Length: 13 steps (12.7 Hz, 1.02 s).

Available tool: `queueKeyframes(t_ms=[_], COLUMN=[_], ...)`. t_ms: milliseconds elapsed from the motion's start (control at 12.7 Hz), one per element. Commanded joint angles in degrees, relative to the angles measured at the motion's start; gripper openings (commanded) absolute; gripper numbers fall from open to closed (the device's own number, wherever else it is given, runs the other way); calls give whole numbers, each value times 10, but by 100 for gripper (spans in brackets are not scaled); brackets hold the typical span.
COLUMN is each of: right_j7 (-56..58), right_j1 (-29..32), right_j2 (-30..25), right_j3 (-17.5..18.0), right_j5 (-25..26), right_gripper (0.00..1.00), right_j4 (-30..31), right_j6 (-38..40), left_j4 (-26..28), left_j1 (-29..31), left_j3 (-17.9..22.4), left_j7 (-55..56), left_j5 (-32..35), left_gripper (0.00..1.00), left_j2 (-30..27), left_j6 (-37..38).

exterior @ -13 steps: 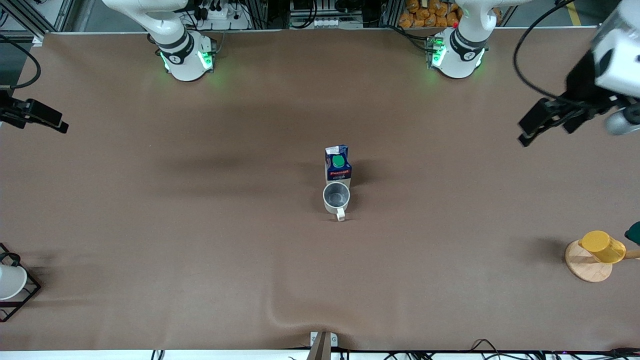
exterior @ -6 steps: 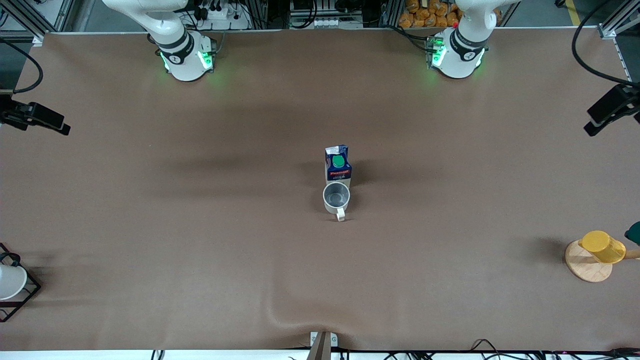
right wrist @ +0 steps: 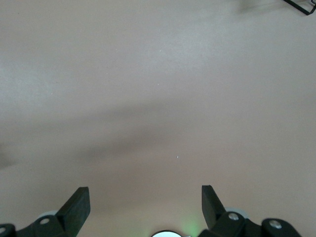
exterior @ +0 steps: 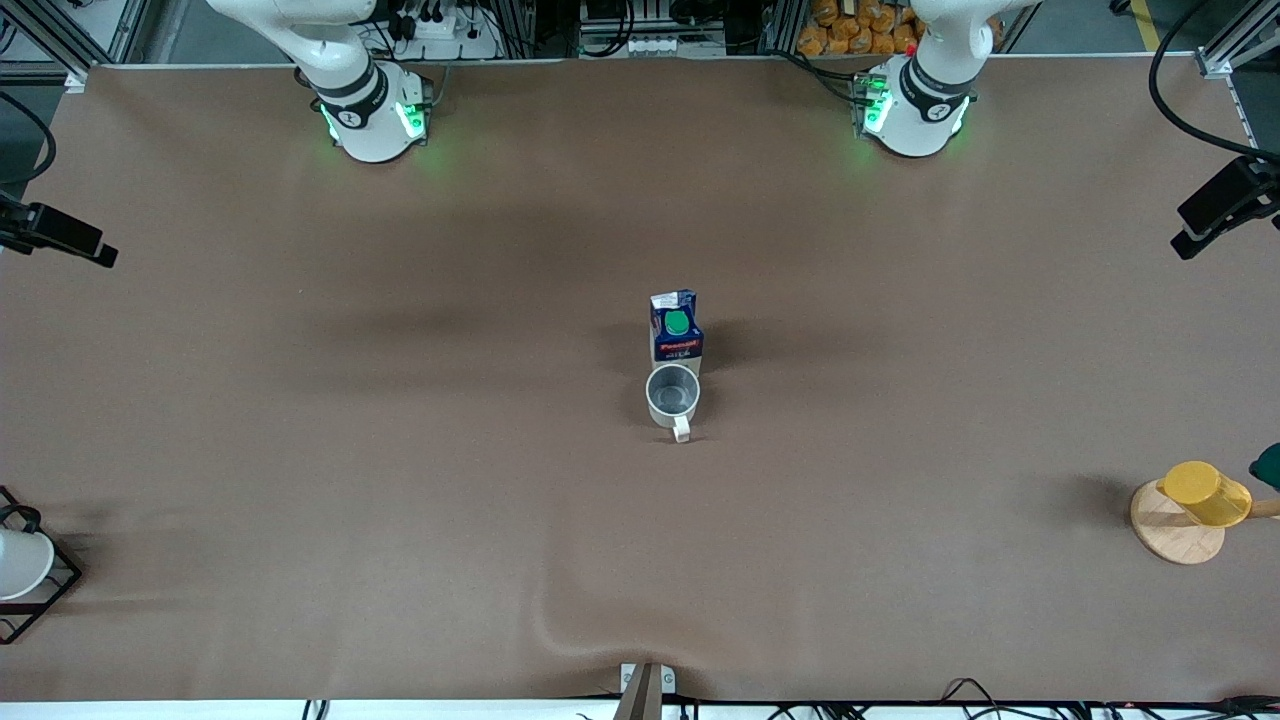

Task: Place milk next to cup

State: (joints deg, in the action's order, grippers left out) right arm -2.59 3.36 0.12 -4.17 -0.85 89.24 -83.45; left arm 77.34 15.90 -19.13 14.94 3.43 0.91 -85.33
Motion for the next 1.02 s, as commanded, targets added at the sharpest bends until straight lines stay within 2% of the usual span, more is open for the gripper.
queueKeyframes(t_ms=[0,236,315,394,473,552,709,946], right_j7=[5,12,41,64,65,62,59,58], right_j1=[22,22,22,24,26,24,16,12], right_j2=[0,0,0,0,0,0,0,0], right_j3=[32,41,41,40,40,41,41,40], right_j5=[-8,-7,-7,-7,-8,-8,-6,-5], right_gripper=[100,100,100,100,100,100,100,100], right_j4=[-5,-6,-6,-6,-6,-6,-6,-6], right_j6=[11,11,11,11,10,10,9,8], left_j4=[17,17,29,43,53,58,60,54], left_j1=[11,9,-6,-62,-119,-160,-180,-170], left_j3=[-4,-3,14,47,112,148,157,153], left_j7=[-21,-23,-26,-26,-27,-27,-28,-43], left_j5=[-12,-20,-22,-17,-17,-17,-16,-22], left_gripper=[100,100,100,100,100,100,100,100], left_j2=[-20,-15,-18,-19,-20,-17,-10,-3], left_j6=[8,7,5,3,3,2,0,2])
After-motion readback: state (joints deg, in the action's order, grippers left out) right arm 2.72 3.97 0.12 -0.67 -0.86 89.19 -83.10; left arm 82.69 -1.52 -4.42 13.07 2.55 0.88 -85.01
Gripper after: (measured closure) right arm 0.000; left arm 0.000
